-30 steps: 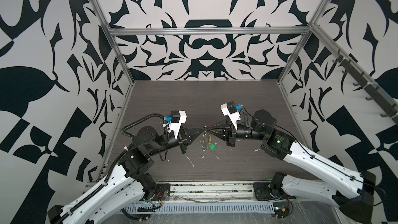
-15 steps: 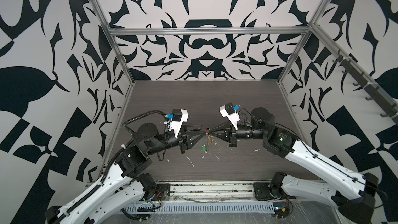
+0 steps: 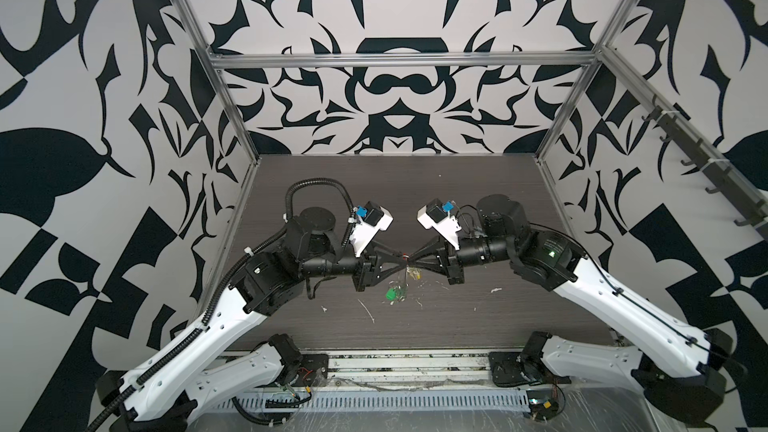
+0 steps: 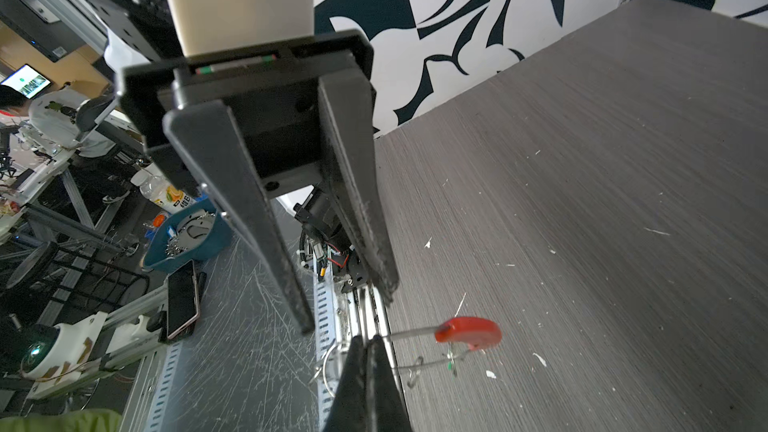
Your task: Remove the keys from the keyring
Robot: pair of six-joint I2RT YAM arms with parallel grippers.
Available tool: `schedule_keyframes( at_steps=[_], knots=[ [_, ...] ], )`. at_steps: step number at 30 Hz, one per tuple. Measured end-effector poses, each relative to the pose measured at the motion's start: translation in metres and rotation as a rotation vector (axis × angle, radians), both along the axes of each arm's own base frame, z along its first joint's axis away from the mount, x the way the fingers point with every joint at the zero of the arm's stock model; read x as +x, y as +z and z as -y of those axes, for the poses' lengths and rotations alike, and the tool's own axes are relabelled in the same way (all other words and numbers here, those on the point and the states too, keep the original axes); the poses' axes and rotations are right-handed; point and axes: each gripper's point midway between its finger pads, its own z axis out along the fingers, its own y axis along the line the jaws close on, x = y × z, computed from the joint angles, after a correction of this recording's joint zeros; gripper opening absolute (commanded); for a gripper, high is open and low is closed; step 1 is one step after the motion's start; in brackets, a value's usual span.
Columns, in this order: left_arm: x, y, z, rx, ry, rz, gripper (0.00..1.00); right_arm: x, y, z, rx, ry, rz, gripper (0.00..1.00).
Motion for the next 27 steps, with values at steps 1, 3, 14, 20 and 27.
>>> schedule_keyframes(
  at_steps=[1,3,14,20,27],
  knots=[
    [-0.001,-0.001,0.001,0.006,-0.009,-0.004,0.28,0.000,-0.001,0.000,-0.008,0.003,-0.003,0.00],
    [-0.002,-0.002,0.001,0.017,-0.018,-0.015,0.26,-0.002,-0.003,0.000,-0.018,0.011,-0.009,0.00],
    [-0.003,-0.009,0.004,0.053,-0.043,-0.040,0.16,-0.006,-0.006,0.003,-0.042,0.029,-0.020,0.00],
    [-0.003,-0.013,0.005,0.074,-0.047,-0.056,0.17,-0.005,-0.008,0.001,-0.053,0.034,-0.029,0.00],
    [-0.003,-0.010,0.005,0.088,-0.049,-0.060,0.17,-0.005,-0.009,0.001,-0.060,0.039,-0.027,0.00]
  ],
)
